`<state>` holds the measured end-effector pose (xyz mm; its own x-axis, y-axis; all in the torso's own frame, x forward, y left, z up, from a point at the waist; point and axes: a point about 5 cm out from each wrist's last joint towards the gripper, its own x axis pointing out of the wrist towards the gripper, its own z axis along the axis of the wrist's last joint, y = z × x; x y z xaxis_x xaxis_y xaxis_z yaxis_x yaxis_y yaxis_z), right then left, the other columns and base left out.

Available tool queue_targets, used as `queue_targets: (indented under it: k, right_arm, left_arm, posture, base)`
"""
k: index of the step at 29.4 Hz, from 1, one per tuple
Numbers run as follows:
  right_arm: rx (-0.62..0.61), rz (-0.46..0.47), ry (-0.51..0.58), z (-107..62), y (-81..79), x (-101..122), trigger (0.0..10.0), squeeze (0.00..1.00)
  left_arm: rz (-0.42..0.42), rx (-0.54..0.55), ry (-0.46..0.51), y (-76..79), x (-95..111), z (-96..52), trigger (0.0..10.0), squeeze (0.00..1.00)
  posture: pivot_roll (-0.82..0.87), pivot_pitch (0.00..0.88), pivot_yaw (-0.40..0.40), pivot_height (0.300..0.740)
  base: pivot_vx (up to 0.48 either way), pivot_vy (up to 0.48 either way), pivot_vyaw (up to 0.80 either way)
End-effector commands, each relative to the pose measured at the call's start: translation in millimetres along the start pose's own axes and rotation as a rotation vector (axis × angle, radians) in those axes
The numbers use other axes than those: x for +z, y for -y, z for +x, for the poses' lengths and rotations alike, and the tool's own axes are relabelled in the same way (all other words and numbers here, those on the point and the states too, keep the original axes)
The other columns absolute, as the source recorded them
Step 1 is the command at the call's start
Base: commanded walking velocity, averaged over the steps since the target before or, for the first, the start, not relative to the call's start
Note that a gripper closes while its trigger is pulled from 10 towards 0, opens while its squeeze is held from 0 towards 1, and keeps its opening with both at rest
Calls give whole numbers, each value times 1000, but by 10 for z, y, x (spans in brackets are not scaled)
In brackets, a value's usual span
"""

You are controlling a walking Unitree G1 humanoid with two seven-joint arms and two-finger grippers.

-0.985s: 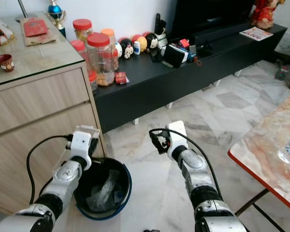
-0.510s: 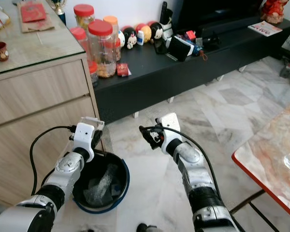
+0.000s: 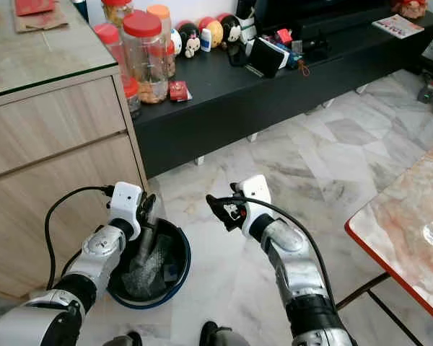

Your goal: Picking trash to rubbish bin

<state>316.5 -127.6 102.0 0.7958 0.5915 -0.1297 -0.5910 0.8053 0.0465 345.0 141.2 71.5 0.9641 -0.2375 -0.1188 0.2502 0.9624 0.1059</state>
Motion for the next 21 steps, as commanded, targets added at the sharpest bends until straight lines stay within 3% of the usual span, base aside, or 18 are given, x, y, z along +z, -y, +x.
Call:
queue_targets:
  k: [1, 7, 8, 9, 11, 12, 16, 21]
  right_arm:
    - [-6, 8, 6, -32, 2, 13, 10000, 0]
    - [-32, 15, 3, -57, 44, 6, 10000, 0]
    - [-51, 15, 1, -75, 75, -8, 10000, 0]
    - [-51, 15, 1, -75, 75, -8, 10000, 0]
    - [-172, 33, -39, -180, 261, -176, 10000, 0]
    - [-172, 33, -39, -180, 261, -176, 10000, 0]
    - [-359, 88, -166, -413, 487, -576, 10000, 0]
    - [-490, 154, -336, -750, 526, -1073, 10000, 0]
  left_arm:
    - [5, -6, -17, 24, -59, -26, 10000, 1000]
    - [9, 2, -16, 5, -76, -44, 10000, 1000]
    - [12, 8, -22, -1, -101, -62, 10000, 0]
    - [12, 8, -22, -1, -101, -62, 10000, 0]
    - [-14, 69, -108, -33, -357, -213, 10000, 0]
    - [-14, 69, -108, -33, -357, -213, 10000, 0]
    - [-20, 166, -286, -86, -806, -536, 10000, 0]
    - [-51, 203, -501, -44, -1293, -996, 10000, 0]
  posture:
    - [-87, 206, -121, 740]
    - [-84, 204, -118, 740]
    - [-84, 205, -118, 740]
    - [-84, 205, -118, 740]
    - [-80, 203, -114, 740]
    - [-80, 203, -114, 740]
    - [-64, 192, -106, 740]
    - [-35, 176, -96, 740]
  base:
    - [0, 0, 0]
    - [0, 0, 0]
    - [0, 0, 0]
    - [0, 0, 0]
    - [0, 0, 0]
    - [0, 0, 0]
    - [0, 0, 0]
    - [0, 0, 0]
